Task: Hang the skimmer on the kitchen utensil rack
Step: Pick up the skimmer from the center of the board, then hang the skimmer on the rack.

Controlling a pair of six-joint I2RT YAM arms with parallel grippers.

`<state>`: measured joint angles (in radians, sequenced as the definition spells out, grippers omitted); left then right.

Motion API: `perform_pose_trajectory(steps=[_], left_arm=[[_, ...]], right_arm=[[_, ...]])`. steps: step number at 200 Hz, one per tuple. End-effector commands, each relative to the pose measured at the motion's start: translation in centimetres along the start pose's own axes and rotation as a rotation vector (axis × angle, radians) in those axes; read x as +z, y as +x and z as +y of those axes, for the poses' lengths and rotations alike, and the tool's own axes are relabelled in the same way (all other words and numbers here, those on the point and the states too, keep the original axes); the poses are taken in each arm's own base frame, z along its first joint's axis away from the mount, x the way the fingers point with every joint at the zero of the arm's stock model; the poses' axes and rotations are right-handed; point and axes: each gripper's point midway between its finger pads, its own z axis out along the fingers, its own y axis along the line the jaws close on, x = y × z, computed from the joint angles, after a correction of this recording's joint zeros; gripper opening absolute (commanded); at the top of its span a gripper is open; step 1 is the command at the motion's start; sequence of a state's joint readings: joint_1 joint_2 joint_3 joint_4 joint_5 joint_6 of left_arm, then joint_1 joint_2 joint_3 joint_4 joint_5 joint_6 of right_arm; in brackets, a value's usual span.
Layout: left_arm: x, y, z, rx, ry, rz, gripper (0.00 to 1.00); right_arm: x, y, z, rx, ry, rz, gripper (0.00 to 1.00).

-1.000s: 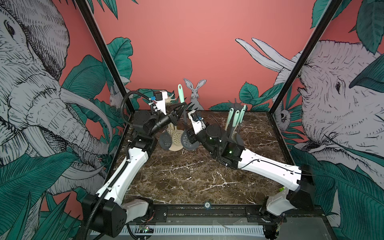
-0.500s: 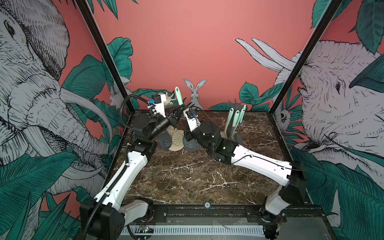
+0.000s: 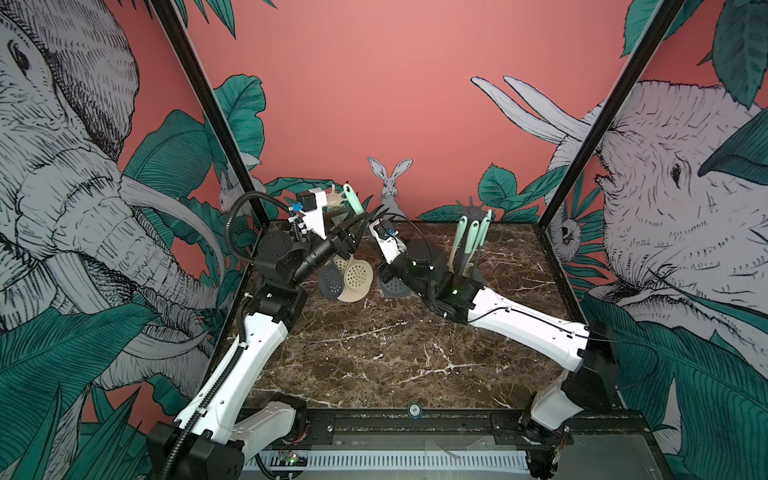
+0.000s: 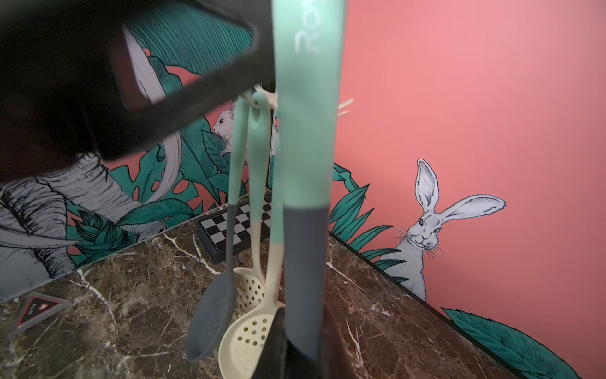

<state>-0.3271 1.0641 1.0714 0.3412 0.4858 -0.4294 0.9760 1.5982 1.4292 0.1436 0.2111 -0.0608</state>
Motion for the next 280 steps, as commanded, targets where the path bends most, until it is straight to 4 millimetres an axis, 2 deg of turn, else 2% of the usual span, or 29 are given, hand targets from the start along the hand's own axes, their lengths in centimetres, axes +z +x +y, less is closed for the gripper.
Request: perform_pose_trajectory(steps=[1, 54, 76, 122, 147, 150, 161, 215, 280], left_arm=[[-0.8, -2.4, -1.3, 0.070, 0.006, -0.045, 0.62], [-1.9, -3.9, -1.3, 0.134, -0.055, -0.084, 0.67], [-3.5, -5.4, -1.7, 0.162, -0.087, -0.159, 0.67], [-7.6, -7.0, -1.7, 0.275, -0.219, -0.277, 0.67], [-10.0, -7.2, -0.4, 0.308, -0.339, -0.329, 0.68], [-10.2, -7.1, -0.2, 0.312, -0.352, -0.333, 0.68], [-10.8, -6.9, 0.3, 0.317, -0.392, -0.339, 0.68], [-10.5, -5.3, 1.6, 0.296, -0.420, -0.307, 0.69], [-9.8, -5.2, 1.2, 0.298, -0.379, -0.303, 0.69]], right_arm=[[-1.9, -3.0, -0.9, 0.009, -0.023, -0.093, 0.00], [-2.3, -1.8, -1.9, 0.047, -0.039, -0.091, 0.00], [-1.6, -0.8, -2.4, 0.067, -0.057, -0.062, 0.00], [0.1, 0.6, -1.7, 0.144, -0.208, -0.030, 0.00], [0.3, 0.4, -1.2, 0.154, -0.275, -0.030, 0.00], [1.0, 1.4, -0.9, 0.155, -0.282, -0.007, 0.00], [1.5, 1.9, -0.6, 0.155, -0.300, 0.010, 0.00], [2.9, 3.0, -0.6, 0.187, -0.331, 0.037, 0.00], [3.7, 4.0, -0.8, 0.215, -0.344, 0.063, 0.00]])
